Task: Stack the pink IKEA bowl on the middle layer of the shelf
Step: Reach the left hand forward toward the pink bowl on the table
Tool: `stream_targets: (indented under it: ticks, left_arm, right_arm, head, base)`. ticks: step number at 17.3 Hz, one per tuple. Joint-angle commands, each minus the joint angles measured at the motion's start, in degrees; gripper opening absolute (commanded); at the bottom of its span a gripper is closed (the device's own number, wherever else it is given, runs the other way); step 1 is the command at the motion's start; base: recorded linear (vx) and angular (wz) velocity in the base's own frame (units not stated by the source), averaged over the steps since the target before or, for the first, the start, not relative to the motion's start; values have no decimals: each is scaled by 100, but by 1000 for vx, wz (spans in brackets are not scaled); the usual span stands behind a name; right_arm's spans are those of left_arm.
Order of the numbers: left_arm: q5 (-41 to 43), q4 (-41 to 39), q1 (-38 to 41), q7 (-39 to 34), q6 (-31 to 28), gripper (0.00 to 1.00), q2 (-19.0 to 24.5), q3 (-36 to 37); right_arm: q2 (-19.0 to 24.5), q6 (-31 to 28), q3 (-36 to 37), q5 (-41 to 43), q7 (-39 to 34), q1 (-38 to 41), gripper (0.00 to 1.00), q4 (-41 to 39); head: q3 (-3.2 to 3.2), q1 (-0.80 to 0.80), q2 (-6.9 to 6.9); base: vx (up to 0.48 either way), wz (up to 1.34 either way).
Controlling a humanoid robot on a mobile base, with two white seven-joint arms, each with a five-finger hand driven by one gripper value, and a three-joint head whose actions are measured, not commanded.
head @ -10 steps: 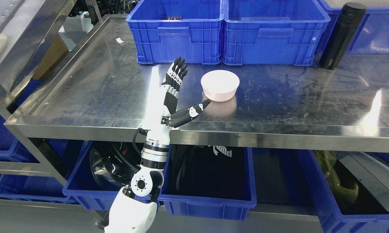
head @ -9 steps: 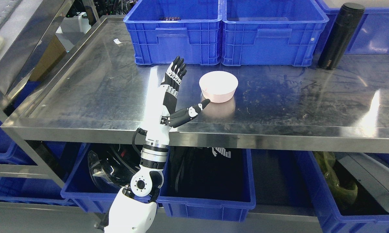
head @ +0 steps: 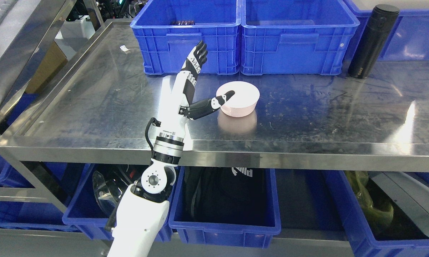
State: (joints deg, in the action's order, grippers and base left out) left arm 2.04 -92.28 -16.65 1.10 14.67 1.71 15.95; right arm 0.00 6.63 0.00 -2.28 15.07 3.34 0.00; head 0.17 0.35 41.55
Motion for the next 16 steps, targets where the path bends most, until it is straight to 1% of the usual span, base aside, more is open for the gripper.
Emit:
stream_targets:
  ticks: [1, 2, 3, 5, 7, 9, 10, 11, 12, 13, 14, 15, 16]
  left_arm:
    - [2419, 8, -1426, 1902, -580, 100, 1067, -57]
    - [2589, 8, -1551, 2503, -396, 100, 1077, -92]
    - [2695, 8, -1569, 2874, -299, 100, 1129, -101]
    - [2906, 8, -1543, 3053, -281, 98, 1243, -109]
    - [2995, 8, -1552, 3089, -280, 99, 1148, -118]
    - [2969, 8, -1464, 3089, -149, 100, 667, -258]
    - [2969, -1, -1351, 3115, 78, 100, 351, -389]
    - [2977, -10, -1271, 3272, 132, 100, 52, -513]
    - [2977, -10, -1279, 3656, 20, 100, -71, -670]
    - [2977, -10, -1497, 4478, -338, 100, -71, -663]
    - [3021, -10, -1743, 5087, -638, 98, -71, -620]
    - [3117, -10, -1850, 5180, -736, 96, -15, -567]
    - [3362, -10, -2042, 5250, -729, 96, 283, -453]
  right_arm:
    - [-100, -3, -18, 0, -4, 0, 100, -100]
    - [-100, -3, -26, 0, -4, 0, 100, -100]
    - [-100, -3, -18, 0, -4, 0, 100, -100]
    - [-100, -3, -27, 0, -4, 0, 100, -100]
    - [-100, -3, -26, 0, -4, 0, 100, -100]
    - [-100, -3, -27, 0, -4, 0, 100, -100]
    - [-100, -3, -18, 0, -4, 0, 100, -100]
    - [-100, -3, -26, 0, -4, 0, 100, -100]
    - [-100, -3, -27, 8, -4, 0, 100, -100]
    - [-100, -3, -18, 0, -4, 0, 100, -100]
    - [-100, -3, -26, 0, -4, 0, 100, -100]
    - [-100, -3, -27, 8, -4, 0, 100, -100]
    - [-100, -3, -27, 8, -4, 0, 100, -100]
  head:
    - [0, 0, 0]
    - [0, 0, 0]
    - [0, 0, 0]
    - [0, 0, 0]
    - [0, 0, 0]
    - [0, 0, 0]
    - [0, 0, 0]
    - [0, 0, 0]
    - [0, 0, 0]
    - [0, 0, 0]
    - [0, 0, 0]
    - [0, 0, 0]
    - [0, 0, 0]
  base:
    - [0, 0]
    - [0, 0]
    - [0, 0]
    - [3, -7]
    - [3, -7]
    - [0, 0]
    - [0, 0]
    - [0, 0]
    - [0, 0]
    - [0, 0]
    - [0, 0]
    - [0, 0]
    - [0, 0]
